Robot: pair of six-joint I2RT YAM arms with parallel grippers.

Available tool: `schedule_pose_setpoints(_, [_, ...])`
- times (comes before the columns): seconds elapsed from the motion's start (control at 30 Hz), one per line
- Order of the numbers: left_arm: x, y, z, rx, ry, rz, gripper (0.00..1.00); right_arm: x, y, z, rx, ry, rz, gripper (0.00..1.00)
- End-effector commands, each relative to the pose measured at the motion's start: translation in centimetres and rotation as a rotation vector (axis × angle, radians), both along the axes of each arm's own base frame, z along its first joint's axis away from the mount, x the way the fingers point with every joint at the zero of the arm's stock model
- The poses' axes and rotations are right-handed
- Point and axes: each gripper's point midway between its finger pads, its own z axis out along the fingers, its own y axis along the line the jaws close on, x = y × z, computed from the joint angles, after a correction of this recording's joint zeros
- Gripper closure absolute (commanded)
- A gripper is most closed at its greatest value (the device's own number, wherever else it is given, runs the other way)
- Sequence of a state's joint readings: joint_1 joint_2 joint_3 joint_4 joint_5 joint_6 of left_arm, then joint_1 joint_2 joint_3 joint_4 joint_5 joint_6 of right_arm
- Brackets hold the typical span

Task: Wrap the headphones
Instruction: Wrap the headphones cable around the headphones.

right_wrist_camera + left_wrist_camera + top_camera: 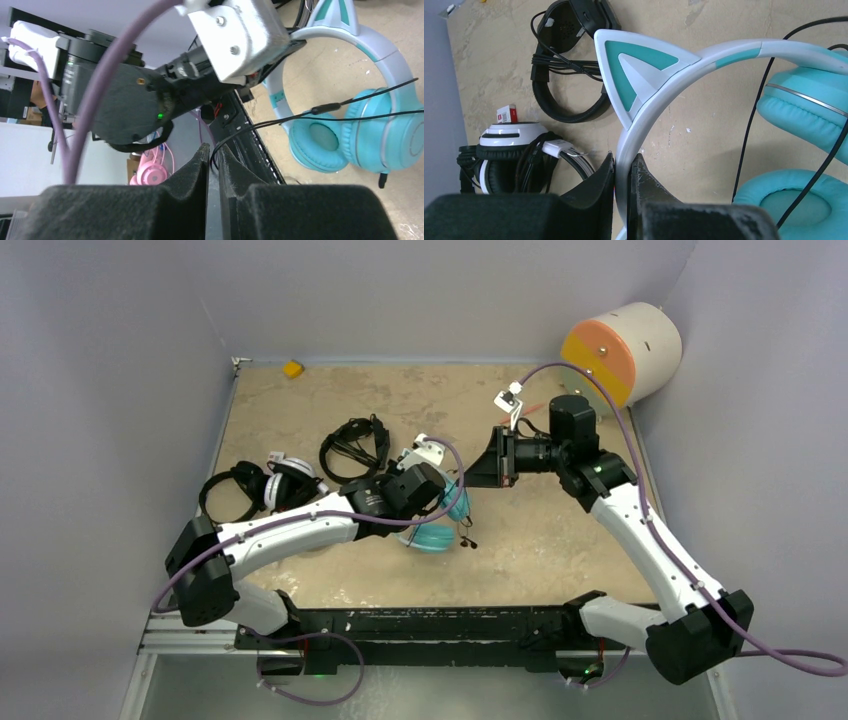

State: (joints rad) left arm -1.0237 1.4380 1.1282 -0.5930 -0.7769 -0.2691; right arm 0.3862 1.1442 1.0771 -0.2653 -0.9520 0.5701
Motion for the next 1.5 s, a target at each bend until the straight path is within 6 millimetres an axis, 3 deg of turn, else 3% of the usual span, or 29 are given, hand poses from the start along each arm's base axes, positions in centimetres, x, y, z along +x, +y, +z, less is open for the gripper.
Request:
schedule_pose_setpoints(0.0, [1.3, -0.8, 1.7, -0.092, -0.104, 0.056, 1.0, -1.1, -0.2, 2.9, 0.018, -0.047, 0.023, 0.86])
schedule_pose_setpoints(0.27, [1.8, -1.6, 1.4, -0.291, -0.117, 0.228, 1.0, -1.8, 0.8, 3.4, 0.064, -0.021, 0.043, 0.87])
schedule_pose_setpoints(0.47, [3.5, -2.3, 0.6, -0.42, -0.062, 0.326, 1.0, -3.0, 2.7, 1.4, 0.007, -0.005, 0.049, 0.9])
schedule_pose_setpoints(0.73, [4.4, -2.0, 1.1, -0.622, -0.026, 0.324, 1.0, -2.1, -0.4, -2.5, -0.167, -0.068, -0.153, 0.84])
schedule_pose_setpoints(0.83, [4.4, -1.4, 1.8, -0.676, -0.024, 0.324, 1.0, -1.5, -1.7, -3.7, -0.238, -0.1, -0.216, 0.74])
schedule_pose_setpoints(1.0, [4.3, -0.4, 4.5, -0.737, -0.049, 0.328, 1.0, -0.3, -3.0, -5.4, -0.285, -0.266, -0.262, 0.41])
schedule_pose_setpoints(1.27, [3.6, 0.4, 10.2, -0.79, -0.096, 0.277, 1.0, -0.2, -1.8, -6.6, -0.117, -0.546, -0.21, 0.03])
schedule_pose_setpoints(1.47, [2.8, 0.2, 13.7, -0.848, -0.104, 0.228, 1.0, -0.2, -0.9, -6.7, -0.024, -0.719, -0.158, 0.01])
